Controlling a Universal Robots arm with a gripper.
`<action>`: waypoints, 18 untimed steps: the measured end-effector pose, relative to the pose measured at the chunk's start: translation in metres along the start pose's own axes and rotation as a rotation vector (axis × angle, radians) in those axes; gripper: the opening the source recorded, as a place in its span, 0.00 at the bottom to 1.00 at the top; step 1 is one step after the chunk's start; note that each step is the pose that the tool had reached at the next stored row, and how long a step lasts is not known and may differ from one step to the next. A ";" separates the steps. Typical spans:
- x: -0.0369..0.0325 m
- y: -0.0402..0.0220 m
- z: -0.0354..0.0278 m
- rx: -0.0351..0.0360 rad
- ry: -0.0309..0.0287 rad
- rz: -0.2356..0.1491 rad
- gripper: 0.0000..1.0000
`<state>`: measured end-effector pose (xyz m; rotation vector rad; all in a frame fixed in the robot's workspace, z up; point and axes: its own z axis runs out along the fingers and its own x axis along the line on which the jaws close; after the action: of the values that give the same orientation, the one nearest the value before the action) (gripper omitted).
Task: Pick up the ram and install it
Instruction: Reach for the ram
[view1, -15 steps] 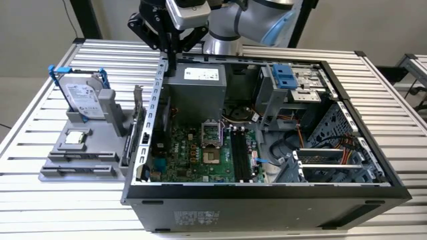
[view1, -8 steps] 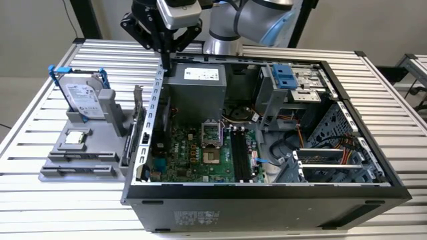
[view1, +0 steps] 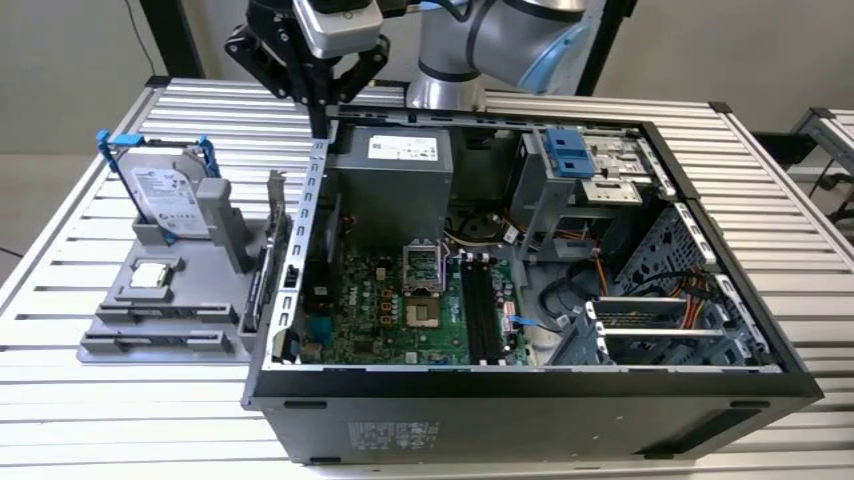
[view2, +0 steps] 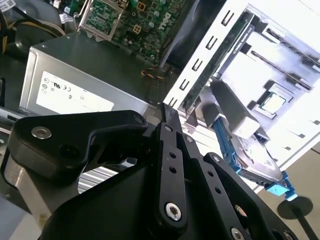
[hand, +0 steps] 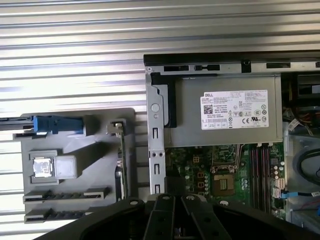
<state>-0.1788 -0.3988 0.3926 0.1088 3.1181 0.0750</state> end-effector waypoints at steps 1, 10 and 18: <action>0.0015 -0.0001 0.0000 0.0000 0.0001 -0.001 0.00; 0.0150 -0.0010 -0.0003 -0.0001 0.0004 -0.007 0.00; 0.0263 -0.0017 -0.0006 -0.0002 0.0005 -0.010 0.00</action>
<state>-0.2051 -0.3987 0.3926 0.0931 3.1189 0.0752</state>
